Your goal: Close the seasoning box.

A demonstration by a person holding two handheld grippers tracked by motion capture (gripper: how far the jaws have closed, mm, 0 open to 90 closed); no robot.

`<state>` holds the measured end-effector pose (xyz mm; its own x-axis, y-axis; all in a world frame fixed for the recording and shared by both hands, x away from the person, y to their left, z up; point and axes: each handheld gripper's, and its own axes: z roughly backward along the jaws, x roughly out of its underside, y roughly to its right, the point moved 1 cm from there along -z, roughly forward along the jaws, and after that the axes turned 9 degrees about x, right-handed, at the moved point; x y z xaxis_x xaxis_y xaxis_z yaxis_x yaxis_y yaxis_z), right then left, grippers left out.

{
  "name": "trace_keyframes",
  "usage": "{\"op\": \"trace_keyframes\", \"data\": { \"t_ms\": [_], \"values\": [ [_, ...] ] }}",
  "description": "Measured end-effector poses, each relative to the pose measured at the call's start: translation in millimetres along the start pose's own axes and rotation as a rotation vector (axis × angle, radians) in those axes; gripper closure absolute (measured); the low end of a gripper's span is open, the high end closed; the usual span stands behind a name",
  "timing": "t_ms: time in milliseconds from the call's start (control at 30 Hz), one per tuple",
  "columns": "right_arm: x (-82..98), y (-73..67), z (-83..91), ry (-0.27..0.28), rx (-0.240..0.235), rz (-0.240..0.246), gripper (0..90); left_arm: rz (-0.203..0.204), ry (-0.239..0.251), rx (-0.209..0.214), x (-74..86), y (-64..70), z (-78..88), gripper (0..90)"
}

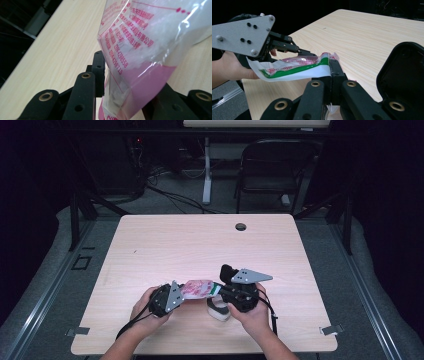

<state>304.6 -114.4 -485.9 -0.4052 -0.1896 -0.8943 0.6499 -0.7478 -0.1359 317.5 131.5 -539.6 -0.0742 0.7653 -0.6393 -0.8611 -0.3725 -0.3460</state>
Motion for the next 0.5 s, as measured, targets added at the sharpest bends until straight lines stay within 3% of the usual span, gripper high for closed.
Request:
{"op": "trace_keyframes", "data": {
  "t_ms": [167,233,500],
  "values": [
    [1.5,-0.4,-4.2,-0.016,-0.03,0.003,86.0,0.052,-0.015,0.023,5.6,-3.3,-4.6,78.2],
    [1.1,0.3,-2.7,-0.003,-0.033,-0.009,84.4,0.092,-0.002,0.044,8.8,-6.2,-5.3,80.0],
    [-0.8,9.5,7.3,0.034,-0.045,-0.046,77.6,0.179,0.033,0.1,15.8,-13.5,-7.5,83.5]
  ]
}}
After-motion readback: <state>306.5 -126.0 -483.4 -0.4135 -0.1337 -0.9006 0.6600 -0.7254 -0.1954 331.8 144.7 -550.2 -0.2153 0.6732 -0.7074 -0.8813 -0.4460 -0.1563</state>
